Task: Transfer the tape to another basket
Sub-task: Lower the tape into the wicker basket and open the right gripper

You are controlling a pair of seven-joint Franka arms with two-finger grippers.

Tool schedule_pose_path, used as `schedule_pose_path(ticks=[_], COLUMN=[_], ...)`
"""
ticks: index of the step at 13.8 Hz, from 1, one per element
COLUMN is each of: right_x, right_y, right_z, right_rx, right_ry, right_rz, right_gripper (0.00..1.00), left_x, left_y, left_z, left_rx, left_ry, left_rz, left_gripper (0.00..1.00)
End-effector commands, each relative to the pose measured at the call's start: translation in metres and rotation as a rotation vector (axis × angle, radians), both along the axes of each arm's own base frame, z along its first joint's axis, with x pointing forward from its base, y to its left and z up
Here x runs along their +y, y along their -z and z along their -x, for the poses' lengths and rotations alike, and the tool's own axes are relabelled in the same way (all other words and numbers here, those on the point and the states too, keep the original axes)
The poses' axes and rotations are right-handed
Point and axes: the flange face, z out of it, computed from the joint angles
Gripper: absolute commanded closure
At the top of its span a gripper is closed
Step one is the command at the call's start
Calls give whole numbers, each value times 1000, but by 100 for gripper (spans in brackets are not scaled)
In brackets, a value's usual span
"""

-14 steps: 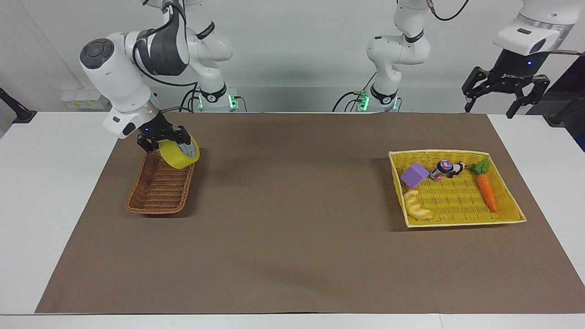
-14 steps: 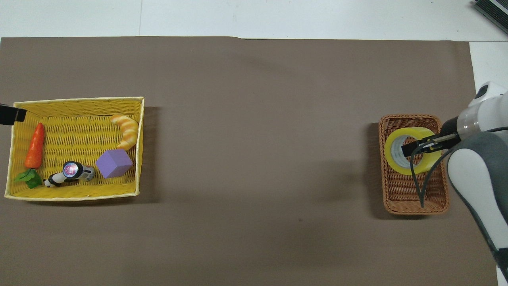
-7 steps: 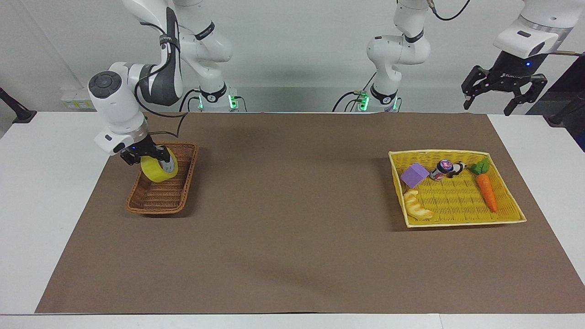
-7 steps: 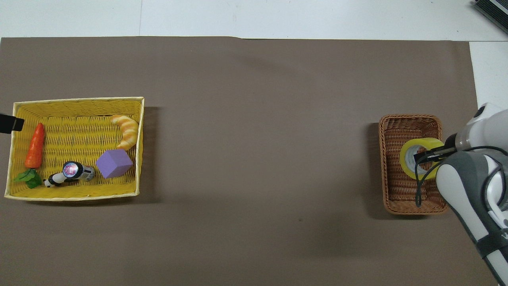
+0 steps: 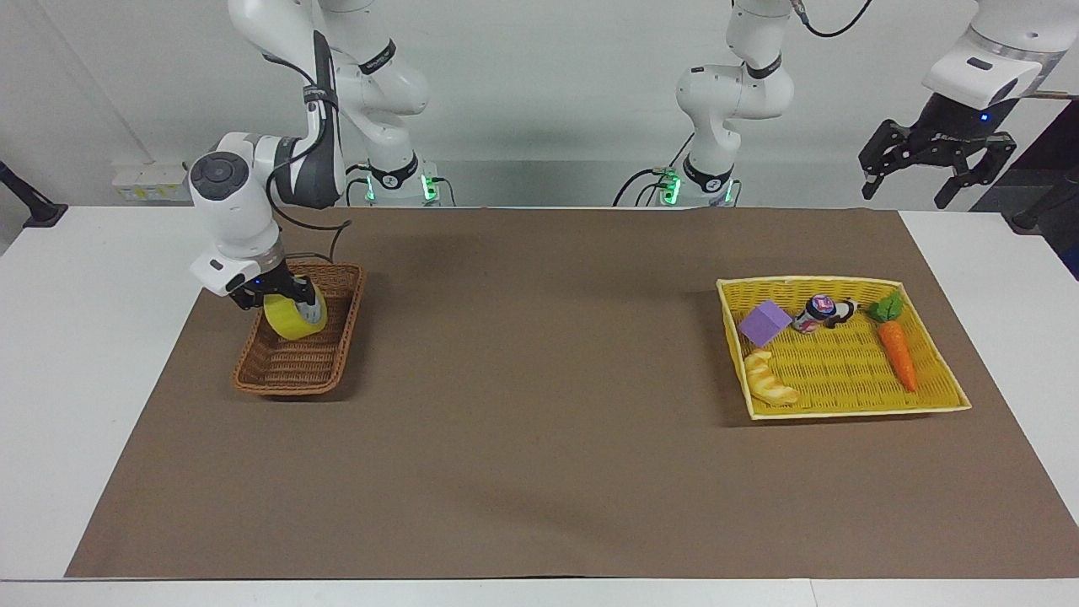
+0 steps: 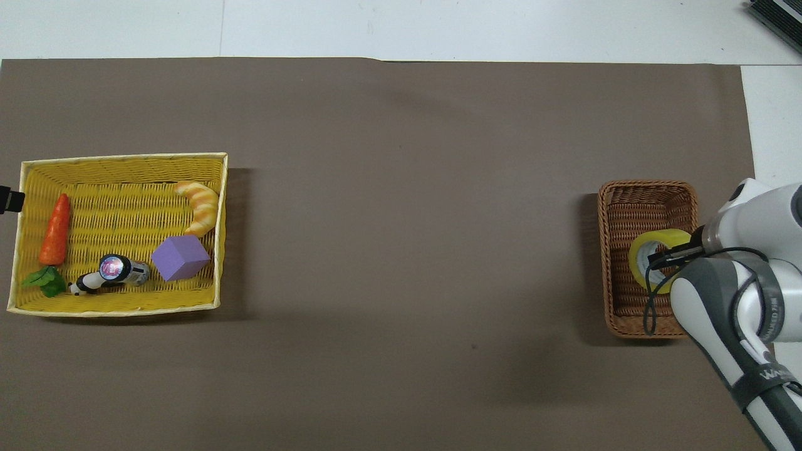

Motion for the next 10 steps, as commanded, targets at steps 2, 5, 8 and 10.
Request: schedule_pose_path(ticks=[2,5,8,10], right_x=[5,18,21,24], right_y=[5,-20,-58,-84], right_z=[9,0,-11,-13], right_rx=[-7,3,14,-1], right_ry=[55,125,149,167], right_rz=[39,53,60,27], right_gripper=[25,0,0,0], left_x=[4,1,3,-5], left_y=[-3,-2,-1,-2], left_z=[7,8,8,9], left_rx=[10,18,26,29], left_ry=[-18,-12,-19,-6], left_rz=[-1,-1,1,-2], left_gripper=[0,0,0,0])
